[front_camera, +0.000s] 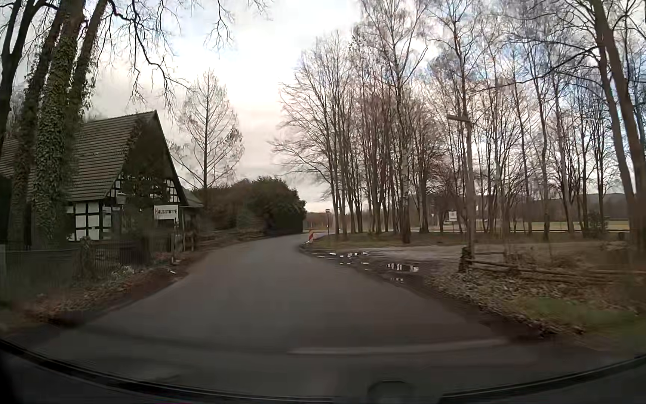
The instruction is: Follow the waypoints while adhering to traffic rules and regulations
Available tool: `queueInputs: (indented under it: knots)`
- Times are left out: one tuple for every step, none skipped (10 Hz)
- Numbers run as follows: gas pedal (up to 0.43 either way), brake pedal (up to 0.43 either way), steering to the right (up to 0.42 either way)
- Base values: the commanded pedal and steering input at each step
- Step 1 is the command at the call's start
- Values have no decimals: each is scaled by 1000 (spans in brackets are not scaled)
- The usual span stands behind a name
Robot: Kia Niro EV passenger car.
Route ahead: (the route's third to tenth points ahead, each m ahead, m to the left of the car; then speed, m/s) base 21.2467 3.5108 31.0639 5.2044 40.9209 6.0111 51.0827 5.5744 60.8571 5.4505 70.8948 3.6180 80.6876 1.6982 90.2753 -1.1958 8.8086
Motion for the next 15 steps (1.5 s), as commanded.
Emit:
queueInputs:
  knots:
    - [138,0,-92]
    - [138,0,-92]
    - [138,0,-92]
    - [138,0,-92]
    - [138,0,-91]
    - [138,0,-88]
    - [138,0,-83]
    - [138,0,-75]
    - [138,0,-63]
    - [138,0,-55]
    - [138,0,-48]
    - [138,0,-37]
    - [138,0,-26]
    - [138,0,-16]
    - [150,0,-9]
